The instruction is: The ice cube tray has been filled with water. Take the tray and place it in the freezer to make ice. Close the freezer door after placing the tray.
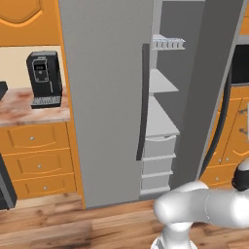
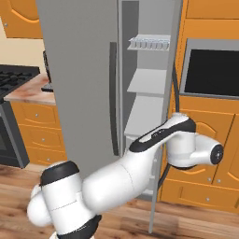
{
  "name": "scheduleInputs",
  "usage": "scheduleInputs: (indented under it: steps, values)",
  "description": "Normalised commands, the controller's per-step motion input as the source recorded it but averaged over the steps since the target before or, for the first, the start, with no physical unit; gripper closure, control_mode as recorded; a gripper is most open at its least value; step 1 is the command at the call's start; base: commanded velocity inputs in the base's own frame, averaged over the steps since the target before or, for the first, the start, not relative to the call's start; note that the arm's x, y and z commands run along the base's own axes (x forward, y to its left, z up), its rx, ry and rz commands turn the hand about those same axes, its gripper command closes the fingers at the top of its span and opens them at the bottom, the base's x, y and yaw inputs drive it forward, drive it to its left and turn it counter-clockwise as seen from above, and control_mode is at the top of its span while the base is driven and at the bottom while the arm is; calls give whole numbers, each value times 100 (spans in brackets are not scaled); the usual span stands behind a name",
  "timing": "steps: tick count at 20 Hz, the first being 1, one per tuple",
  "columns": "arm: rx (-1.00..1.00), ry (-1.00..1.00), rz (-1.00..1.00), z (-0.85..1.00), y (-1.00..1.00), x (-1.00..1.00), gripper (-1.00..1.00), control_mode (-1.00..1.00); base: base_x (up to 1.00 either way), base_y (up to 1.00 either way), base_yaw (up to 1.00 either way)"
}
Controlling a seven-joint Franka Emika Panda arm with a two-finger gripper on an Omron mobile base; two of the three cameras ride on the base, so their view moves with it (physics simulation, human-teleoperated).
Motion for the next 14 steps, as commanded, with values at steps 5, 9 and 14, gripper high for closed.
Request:
scheduleInputs:
  steps: [5,9,14]
  values:
    - [1,0,20,-46,-2,64,-100,-100,0,0,0]
    - [0,0,12,-16,-31,21,-100,-100,0,0,0]
    - [0,0,7,-13,-27,17,-100,-100,0,0,0]
